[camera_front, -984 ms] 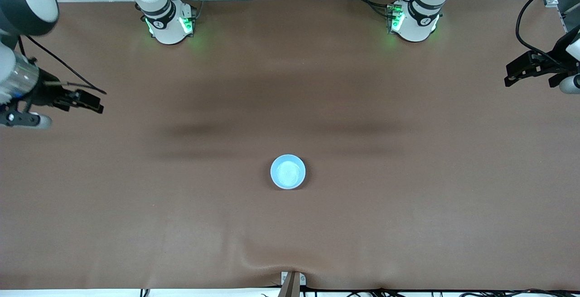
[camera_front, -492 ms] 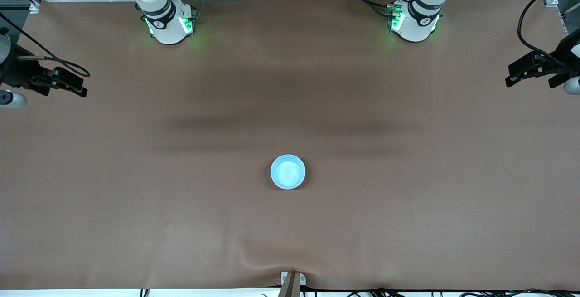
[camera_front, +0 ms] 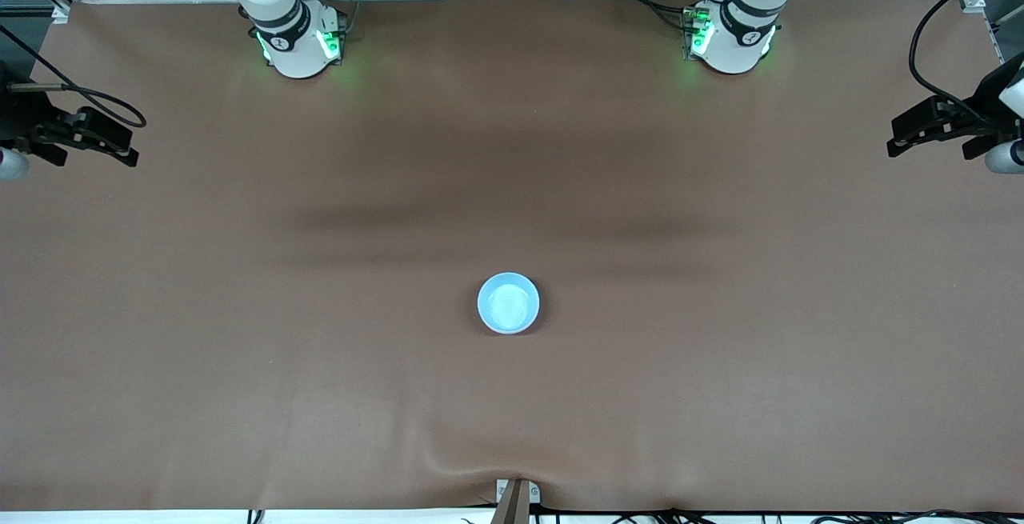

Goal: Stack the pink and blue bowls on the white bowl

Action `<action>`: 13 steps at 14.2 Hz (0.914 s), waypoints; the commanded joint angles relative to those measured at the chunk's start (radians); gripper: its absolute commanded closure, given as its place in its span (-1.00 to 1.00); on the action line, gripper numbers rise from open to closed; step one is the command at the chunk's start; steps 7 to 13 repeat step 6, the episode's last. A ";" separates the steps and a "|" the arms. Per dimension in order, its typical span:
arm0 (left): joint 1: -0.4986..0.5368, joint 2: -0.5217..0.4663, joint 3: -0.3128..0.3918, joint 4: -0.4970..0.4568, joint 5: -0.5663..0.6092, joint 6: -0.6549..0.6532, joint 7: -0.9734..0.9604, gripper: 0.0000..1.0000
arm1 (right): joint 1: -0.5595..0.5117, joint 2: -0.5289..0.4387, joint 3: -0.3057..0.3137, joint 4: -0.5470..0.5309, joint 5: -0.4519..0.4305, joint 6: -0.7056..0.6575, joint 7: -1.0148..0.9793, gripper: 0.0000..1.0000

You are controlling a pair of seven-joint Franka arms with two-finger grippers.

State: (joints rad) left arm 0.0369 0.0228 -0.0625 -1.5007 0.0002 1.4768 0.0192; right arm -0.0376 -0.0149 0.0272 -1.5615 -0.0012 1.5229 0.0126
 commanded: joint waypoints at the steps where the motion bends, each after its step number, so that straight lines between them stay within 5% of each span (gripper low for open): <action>1: -0.002 0.002 -0.002 0.005 -0.022 0.005 0.011 -1.00 | -0.015 0.000 0.005 0.018 -0.013 -0.036 -0.016 -1.00; 13: -0.003 0.002 -0.002 0.005 -0.022 0.005 0.016 -1.00 | -0.013 0.000 0.005 0.023 -0.011 -0.046 -0.008 -1.00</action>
